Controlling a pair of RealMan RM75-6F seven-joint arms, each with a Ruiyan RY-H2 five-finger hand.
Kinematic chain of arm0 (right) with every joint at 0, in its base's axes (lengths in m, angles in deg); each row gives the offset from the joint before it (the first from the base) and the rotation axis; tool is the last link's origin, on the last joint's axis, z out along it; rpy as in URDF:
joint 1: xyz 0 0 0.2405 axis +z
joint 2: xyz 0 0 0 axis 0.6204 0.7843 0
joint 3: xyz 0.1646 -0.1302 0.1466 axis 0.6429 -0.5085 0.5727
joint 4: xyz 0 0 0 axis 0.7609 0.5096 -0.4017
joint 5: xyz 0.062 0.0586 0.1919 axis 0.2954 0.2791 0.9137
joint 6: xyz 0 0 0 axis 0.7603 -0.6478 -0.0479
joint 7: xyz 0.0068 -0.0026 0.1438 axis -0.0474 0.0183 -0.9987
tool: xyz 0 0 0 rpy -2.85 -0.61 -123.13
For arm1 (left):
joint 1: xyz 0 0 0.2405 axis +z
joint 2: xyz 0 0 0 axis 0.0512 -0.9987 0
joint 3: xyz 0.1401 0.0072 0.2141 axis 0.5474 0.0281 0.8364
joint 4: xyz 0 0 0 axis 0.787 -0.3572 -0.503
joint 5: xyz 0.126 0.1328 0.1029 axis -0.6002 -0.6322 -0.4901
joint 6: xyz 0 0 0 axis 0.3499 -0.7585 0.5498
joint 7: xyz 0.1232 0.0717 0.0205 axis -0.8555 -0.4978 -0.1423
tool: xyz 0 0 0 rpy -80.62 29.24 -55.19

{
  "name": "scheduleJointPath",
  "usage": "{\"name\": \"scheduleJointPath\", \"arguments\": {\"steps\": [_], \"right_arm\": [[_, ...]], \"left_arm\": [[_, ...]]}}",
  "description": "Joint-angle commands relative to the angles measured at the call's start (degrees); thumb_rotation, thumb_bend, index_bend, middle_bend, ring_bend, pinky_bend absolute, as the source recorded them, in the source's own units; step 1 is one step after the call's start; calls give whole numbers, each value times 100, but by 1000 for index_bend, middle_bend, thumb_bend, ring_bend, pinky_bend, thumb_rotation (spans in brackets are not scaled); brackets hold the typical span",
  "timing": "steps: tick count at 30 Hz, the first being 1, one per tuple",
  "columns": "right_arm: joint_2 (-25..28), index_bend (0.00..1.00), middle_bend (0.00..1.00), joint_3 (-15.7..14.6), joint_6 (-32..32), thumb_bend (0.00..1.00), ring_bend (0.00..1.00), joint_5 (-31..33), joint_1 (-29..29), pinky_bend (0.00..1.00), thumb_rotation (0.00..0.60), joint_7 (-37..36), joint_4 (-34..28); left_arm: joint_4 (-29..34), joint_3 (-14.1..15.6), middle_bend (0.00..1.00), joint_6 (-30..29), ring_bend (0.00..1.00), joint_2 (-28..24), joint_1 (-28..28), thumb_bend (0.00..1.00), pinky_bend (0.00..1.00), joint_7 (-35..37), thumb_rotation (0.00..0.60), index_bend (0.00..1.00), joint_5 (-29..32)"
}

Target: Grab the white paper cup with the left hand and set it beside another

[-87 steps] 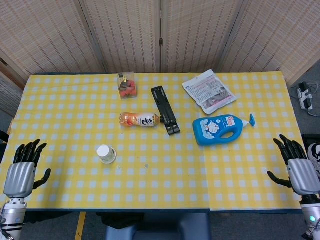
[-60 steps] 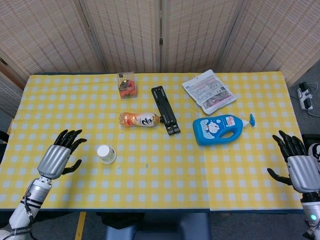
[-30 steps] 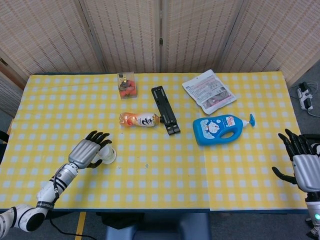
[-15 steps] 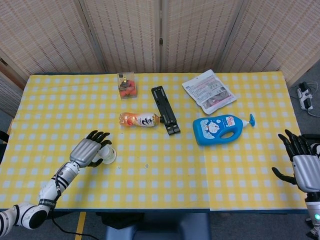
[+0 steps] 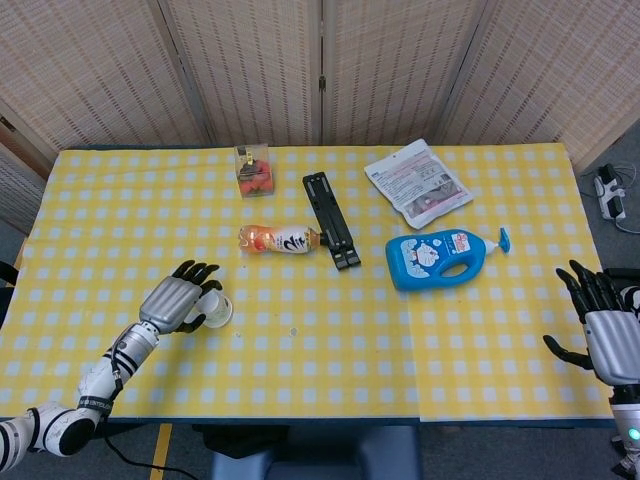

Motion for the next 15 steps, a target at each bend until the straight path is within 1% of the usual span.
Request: {"name": "scheduleJointPath", "arguments": {"steps": [1,5,15], "right_arm": [[-3,0,0,-1,-2,263,20,4,-2,0,600,-5,4],[-12,0,0,-4,-6,263,22,10,-5,0,600,-17,16],[-18,0,0,-3,-2,263,15,9,-8,0,600,-3,16]], "left_arm": [[1,4,98,-1,73,-1,-10,463,4,4,600,303,5],[-5,21,98,-2,75,-1,-30,463,4,-2,600,307,22],[5,38,115,-112,87,4,-39,463,8,4,600,358,-25]]}}
